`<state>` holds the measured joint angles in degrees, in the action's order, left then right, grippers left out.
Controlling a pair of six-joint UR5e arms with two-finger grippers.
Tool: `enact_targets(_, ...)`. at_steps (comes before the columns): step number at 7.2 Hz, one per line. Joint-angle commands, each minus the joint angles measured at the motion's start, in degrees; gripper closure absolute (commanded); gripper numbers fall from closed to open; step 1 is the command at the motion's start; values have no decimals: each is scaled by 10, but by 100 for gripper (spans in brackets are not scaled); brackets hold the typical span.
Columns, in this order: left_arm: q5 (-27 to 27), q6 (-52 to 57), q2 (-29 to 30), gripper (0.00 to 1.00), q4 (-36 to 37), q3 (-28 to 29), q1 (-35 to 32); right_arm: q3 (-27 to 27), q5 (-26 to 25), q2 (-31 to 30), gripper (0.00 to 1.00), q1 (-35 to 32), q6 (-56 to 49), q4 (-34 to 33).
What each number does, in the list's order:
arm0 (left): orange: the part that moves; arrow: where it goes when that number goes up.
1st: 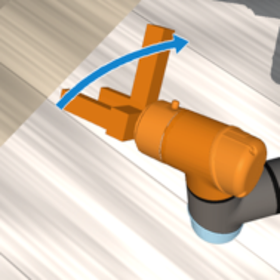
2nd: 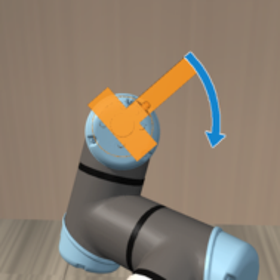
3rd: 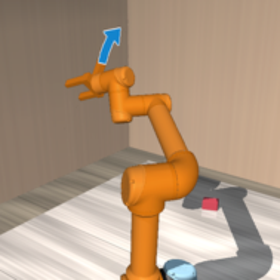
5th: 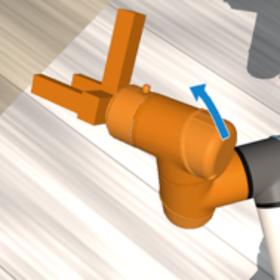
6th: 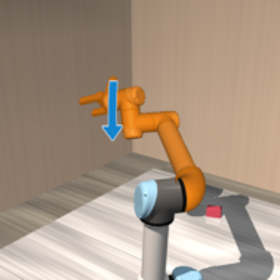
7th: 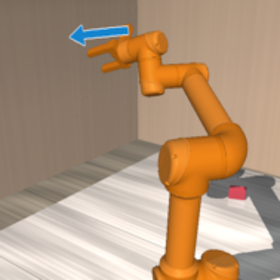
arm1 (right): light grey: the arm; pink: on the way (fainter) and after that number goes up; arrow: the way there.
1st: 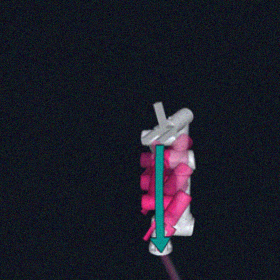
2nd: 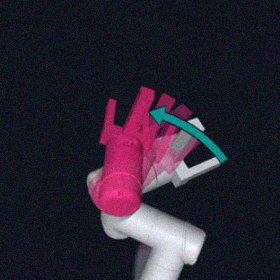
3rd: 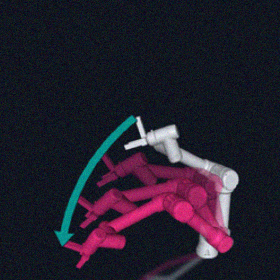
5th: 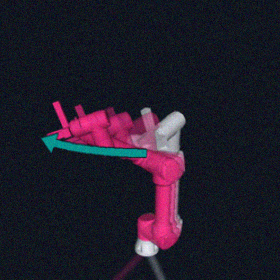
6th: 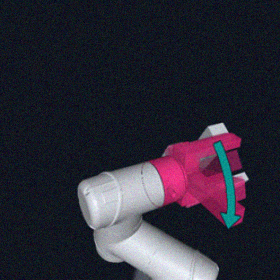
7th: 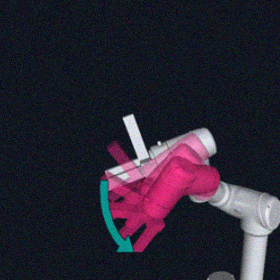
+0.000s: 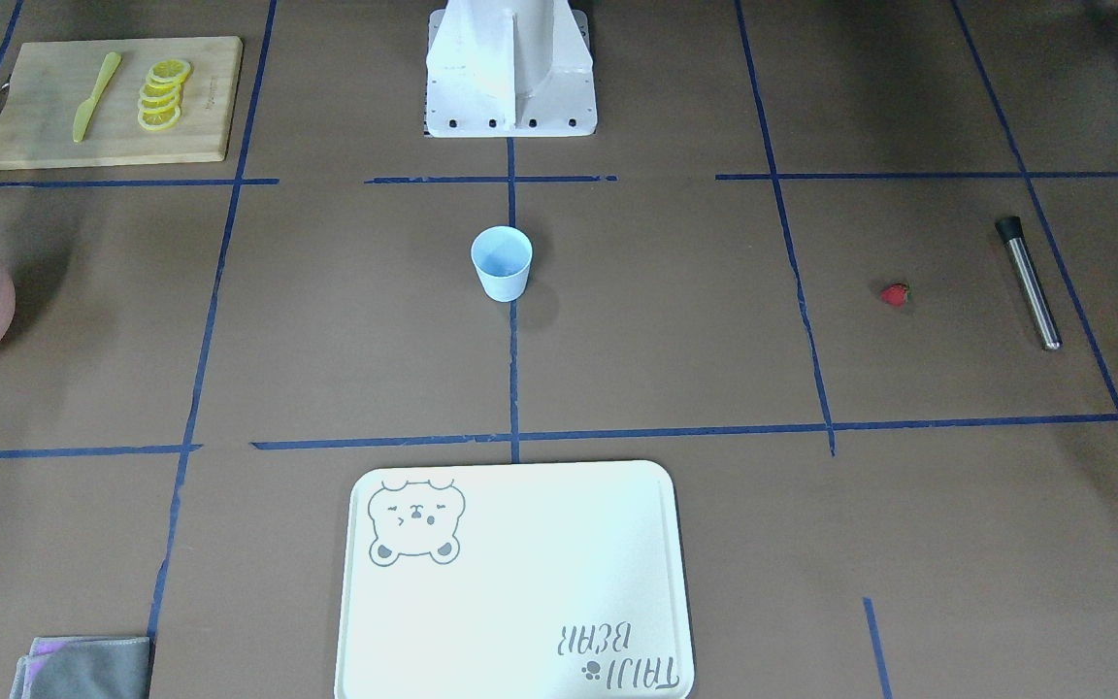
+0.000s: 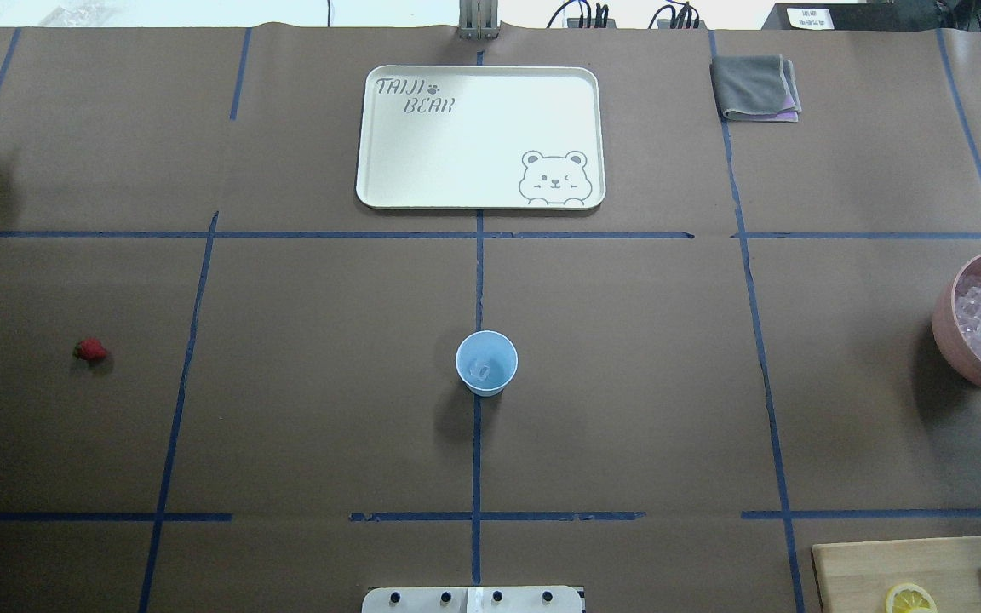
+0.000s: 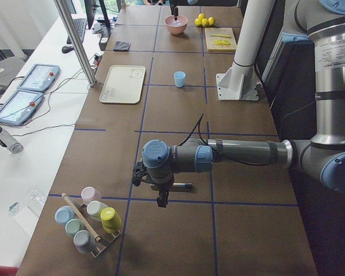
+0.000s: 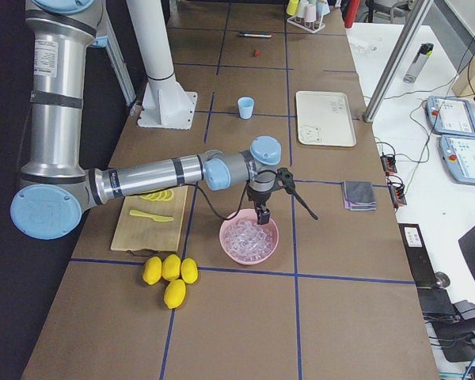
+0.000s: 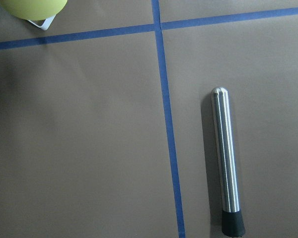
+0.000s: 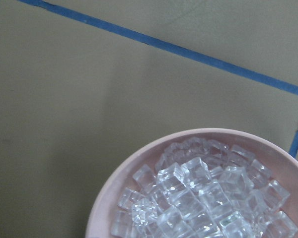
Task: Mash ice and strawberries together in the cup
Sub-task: 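Grasp another ice cube from the pink bowl with the right gripper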
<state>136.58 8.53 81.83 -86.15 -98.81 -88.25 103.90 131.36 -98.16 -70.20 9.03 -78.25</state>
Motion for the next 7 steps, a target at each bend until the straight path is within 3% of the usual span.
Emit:
enact_targets(1, 0, 0, 0, 0, 0, -2, 0, -28, -16, -14, 4, 0, 43, 46)
enact_targets(4, 0, 0, 0, 0, 0, -1, 0, -76, -36, -13, 4, 0, 45, 87)
enact_targets(7, 0, 0, 0, 0, 0, -1, 0, -88, -36, -12, 8, 1, 43, 100)
